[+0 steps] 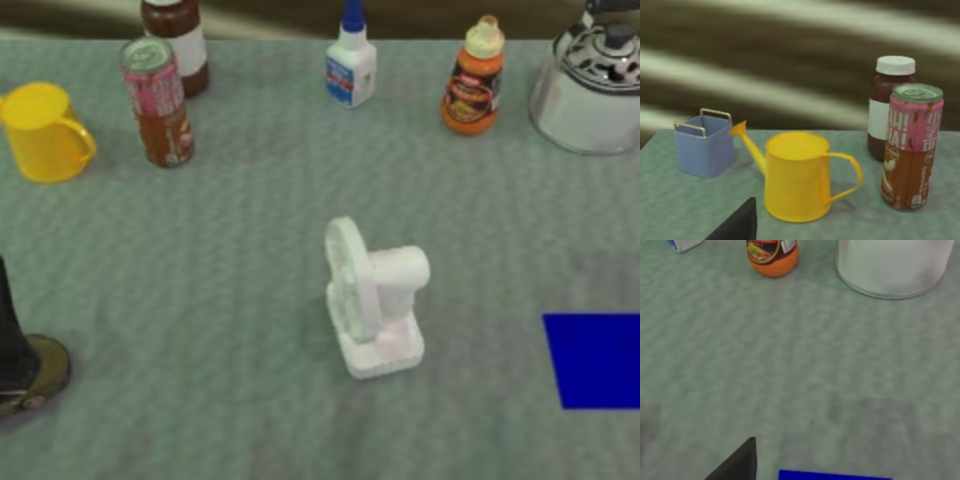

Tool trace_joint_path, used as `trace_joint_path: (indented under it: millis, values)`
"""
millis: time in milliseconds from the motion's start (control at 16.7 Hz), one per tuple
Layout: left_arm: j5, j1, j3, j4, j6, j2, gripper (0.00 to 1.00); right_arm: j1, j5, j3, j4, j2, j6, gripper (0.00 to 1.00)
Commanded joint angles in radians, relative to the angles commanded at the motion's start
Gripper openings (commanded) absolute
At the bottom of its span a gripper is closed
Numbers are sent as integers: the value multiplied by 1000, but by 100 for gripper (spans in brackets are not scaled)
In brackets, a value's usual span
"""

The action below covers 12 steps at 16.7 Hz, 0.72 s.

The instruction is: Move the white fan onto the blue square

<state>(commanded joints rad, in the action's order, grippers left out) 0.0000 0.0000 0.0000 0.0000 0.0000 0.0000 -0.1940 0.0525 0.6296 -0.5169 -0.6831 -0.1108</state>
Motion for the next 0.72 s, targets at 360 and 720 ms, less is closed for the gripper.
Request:
trace_joint_path:
  millis: [360,720]
  values:
    - [0,0,0,0,0,0,100,-171,11,588,-349,-482,-119,100]
    - [0,0,0,0,0,0,100,-353,-2,1160,-693,-971,-249,100]
